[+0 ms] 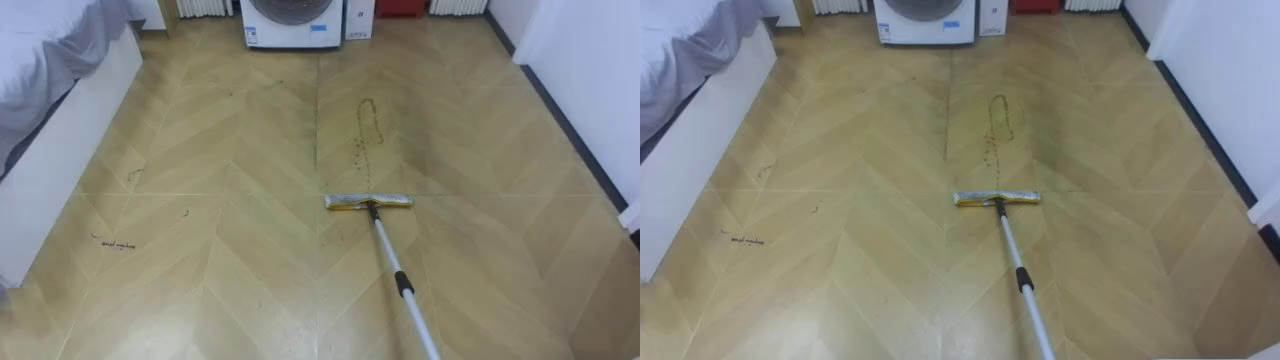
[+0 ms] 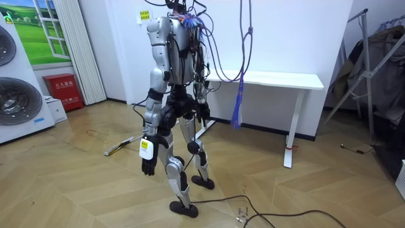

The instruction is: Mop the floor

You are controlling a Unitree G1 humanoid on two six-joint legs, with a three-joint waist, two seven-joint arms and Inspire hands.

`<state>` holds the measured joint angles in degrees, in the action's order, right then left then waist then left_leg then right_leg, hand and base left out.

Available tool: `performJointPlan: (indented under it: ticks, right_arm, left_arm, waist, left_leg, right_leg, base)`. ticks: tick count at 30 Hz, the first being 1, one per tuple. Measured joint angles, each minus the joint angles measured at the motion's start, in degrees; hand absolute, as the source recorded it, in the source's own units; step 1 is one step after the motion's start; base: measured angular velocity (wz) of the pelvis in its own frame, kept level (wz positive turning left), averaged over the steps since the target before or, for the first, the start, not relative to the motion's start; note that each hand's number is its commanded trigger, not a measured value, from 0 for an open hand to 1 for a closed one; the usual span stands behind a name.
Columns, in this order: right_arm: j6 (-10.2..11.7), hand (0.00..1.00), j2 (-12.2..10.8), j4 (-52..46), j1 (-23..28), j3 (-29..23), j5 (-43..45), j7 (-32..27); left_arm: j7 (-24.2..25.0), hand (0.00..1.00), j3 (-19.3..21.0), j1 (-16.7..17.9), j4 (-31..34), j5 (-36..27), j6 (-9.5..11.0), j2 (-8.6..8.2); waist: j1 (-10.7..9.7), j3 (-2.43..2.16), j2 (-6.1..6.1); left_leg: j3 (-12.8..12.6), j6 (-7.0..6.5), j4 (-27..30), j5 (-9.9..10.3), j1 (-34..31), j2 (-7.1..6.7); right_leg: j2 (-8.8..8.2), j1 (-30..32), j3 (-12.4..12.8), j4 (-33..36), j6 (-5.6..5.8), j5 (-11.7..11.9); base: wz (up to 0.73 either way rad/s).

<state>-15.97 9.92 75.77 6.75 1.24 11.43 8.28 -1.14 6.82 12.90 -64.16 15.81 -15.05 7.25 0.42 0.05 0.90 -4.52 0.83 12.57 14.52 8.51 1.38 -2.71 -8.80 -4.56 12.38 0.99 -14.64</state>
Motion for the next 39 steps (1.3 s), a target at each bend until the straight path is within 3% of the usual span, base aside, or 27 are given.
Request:
performJointPlan:
  ticks: [19,25,34,37,39]
  right_arm:
    - [-0.3,1.0,-0.1,-0.3,-1.2,-0.1,0.1,-0.1]
    - [-0.3,1.0,-0.1,-0.4,-2.3,-0.1,0.0,-1.1]
    - [-0.3,1.0,-0.4,-0.3,-4.3,0.7,-1.3,-4.2]
    - [-0.1,1.0,-0.5,-0.3,-5.3,1.4,-2.9,-5.7]
    - [-0.1,1.0,-0.4,-0.4,-6.3,2.1,-3.9,-7.6]
  left_arm:
    - [-0.6,0.0,-0.2,-0.1,-0.2,0.0,-1.7,-0.14]
    - [-0.5,0.0,-0.3,-0.8,-0.6,-0.4,-1.7,-0.15]
    - [-0.3,0.0,-2.5,-5.2,-0.5,-0.4,-1.9,-0.14]
    - [-0.5,0.0,-3.8,-7.3,-1.1,-0.4,-1.8,-0.17]
    - [-0.7,0.0,-4.0,-8.6,-1.6,-0.5,-1.6,-0.42]
  waist:
    - [0.1,-0.04,-0.02]
    - [0.1,-0.11,-0.13]
    - [0.2,-0.17,-0.37]
    - [0.2,0.09,-0.8]
    - [0.5,0.57,-1.51]
  left_leg:
    - [-0.5,-0.03,0.4,0.0,-1.9,-0.03]
    - [-0.4,-0.09,2.4,-0.1,-7.2,0.04]
    - [0.0,-0.09,7.9,-0.1,-17.5,0.15]
    - [0.0,-0.1,10.8,0.0,-22.4,0.28]
    - [0.4,-0.26,13.9,0.1,-27.0,0.43]
  right_leg:
    - [-0.07,2.1,0.7,0.3,0.04,0.1]
    - [-0.17,7.5,0.6,2.6,-0.03,0.0]
    - [-0.37,16.5,0.5,5.7,-0.09,0.1]
    - [-0.44,21.7,0.8,8.8,-0.19,0.0]
    - [-0.43,26.0,0.7,11.7,-0.34,0.0]
  base:
    - [-0.01]
    - [0.0]
    - [0.01]
    - [-0.06]
    - [-0.09]
